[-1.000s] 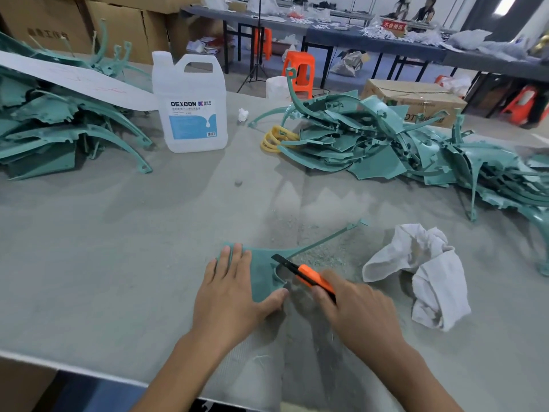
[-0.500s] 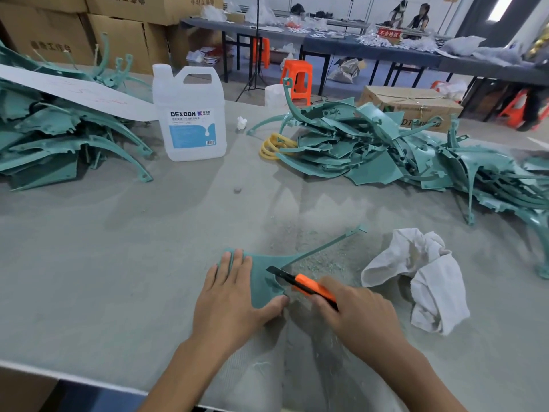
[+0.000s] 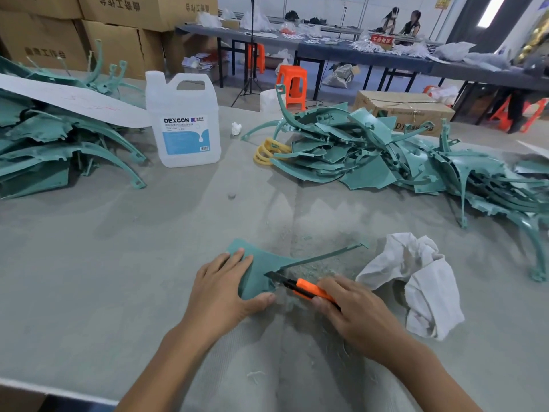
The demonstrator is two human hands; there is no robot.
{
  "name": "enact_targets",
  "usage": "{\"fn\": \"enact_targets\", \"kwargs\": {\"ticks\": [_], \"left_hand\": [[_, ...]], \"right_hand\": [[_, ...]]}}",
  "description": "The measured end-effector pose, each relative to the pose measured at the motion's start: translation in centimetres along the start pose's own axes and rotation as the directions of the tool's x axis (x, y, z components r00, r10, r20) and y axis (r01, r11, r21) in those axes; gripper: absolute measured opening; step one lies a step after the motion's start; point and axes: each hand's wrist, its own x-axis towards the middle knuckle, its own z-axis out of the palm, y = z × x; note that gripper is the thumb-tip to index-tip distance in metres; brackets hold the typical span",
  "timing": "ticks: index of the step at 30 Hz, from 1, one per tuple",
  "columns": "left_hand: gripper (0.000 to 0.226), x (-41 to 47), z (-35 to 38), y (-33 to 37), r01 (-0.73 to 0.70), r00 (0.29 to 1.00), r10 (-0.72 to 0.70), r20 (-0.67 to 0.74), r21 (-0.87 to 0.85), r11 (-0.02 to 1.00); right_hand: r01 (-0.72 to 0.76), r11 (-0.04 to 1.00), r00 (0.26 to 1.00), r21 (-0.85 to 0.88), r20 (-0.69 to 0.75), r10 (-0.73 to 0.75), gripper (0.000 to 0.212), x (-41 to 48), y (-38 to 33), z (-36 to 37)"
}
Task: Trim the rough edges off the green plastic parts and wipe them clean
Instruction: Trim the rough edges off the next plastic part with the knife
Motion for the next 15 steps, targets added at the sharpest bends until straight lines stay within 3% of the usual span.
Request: {"fn": "enact_targets", "kwargs": {"ticks": [6, 15], "left_hand": [[0.107, 0.05, 0.16, -0.24, -0.007, 1.0, 0.007, 0.011, -0.032, 0.999], [0.115, -0.17, 0.09, -0.22, 0.008, 1.0, -0.007, 0.01, -0.092, 0.996]], "right_hand": [[0.08, 0.996, 0.994, 0.031, 0.066, -0.082, 0.017, 0.18, 0.7, -0.28], [0.028, 0.999, 0.999, 0.044, 0.022, -0.029, 0.019, 0.55, 0.47, 0.29]]}}
